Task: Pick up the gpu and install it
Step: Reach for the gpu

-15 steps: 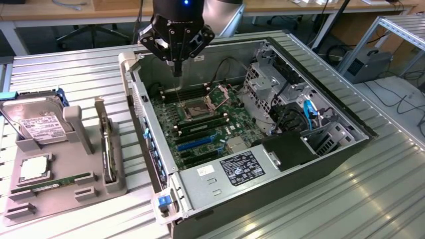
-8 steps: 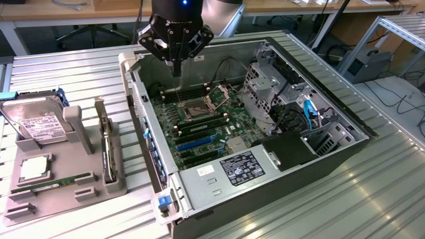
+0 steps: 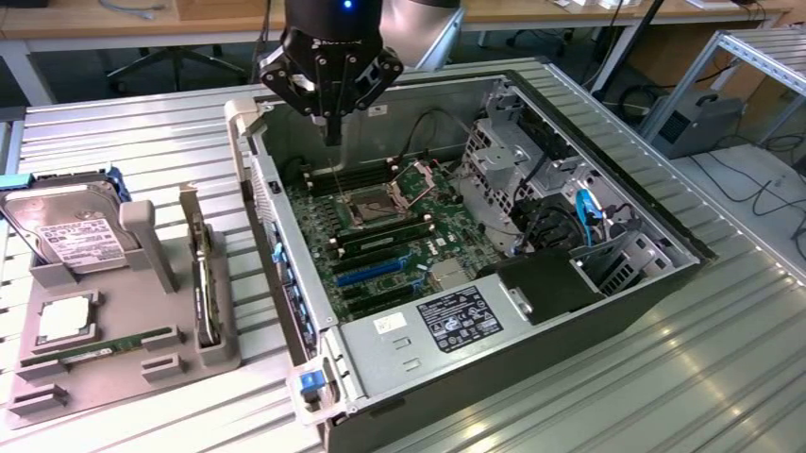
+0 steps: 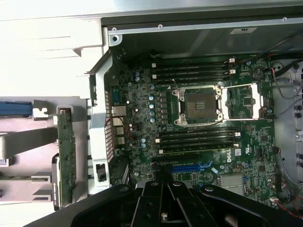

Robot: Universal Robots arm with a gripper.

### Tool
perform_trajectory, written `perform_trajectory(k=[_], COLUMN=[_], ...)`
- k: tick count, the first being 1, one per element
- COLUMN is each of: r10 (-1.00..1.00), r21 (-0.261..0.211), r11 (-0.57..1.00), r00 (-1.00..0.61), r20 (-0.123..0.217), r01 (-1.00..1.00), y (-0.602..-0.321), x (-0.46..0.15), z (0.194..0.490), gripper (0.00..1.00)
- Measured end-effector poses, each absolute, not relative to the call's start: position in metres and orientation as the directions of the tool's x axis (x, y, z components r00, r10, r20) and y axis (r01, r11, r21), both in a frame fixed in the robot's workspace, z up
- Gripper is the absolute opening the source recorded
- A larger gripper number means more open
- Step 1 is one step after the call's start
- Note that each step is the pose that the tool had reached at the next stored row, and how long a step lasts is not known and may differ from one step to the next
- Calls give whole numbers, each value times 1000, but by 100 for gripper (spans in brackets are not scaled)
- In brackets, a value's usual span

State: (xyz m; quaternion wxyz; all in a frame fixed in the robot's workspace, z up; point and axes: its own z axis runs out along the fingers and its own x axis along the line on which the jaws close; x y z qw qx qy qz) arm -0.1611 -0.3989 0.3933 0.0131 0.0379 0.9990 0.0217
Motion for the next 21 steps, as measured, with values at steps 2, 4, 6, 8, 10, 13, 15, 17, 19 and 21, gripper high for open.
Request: perform_trajectory(k=[2, 4, 6, 8, 10, 13, 15, 17, 19, 21], r10=[76, 76, 76, 76, 76, 76, 76, 76, 76, 76], r21=[44, 44, 44, 44, 44, 44, 44, 44, 44, 44], r11=[996, 996, 996, 996, 996, 996, 996, 996, 996, 996], r00=[-997, -997, -997, -997, -997, -997, -997, -997, -997, -997], r20=[-24, -24, -24, -24, -24, -24, -24, -24, -25, -24], r01=[75, 75, 75, 75, 75, 75, 75, 75, 75, 75], y=[-399, -399, -399, -399, -399, -399, -399, -399, -399, -399], x=[-162, -162, -162, -163, -163, -164, -165, -165, -166, -166], z=[393, 393, 393, 393, 393, 393, 393, 393, 393, 393], gripper=[11, 11, 11, 11, 11, 11, 11, 11, 11, 11])
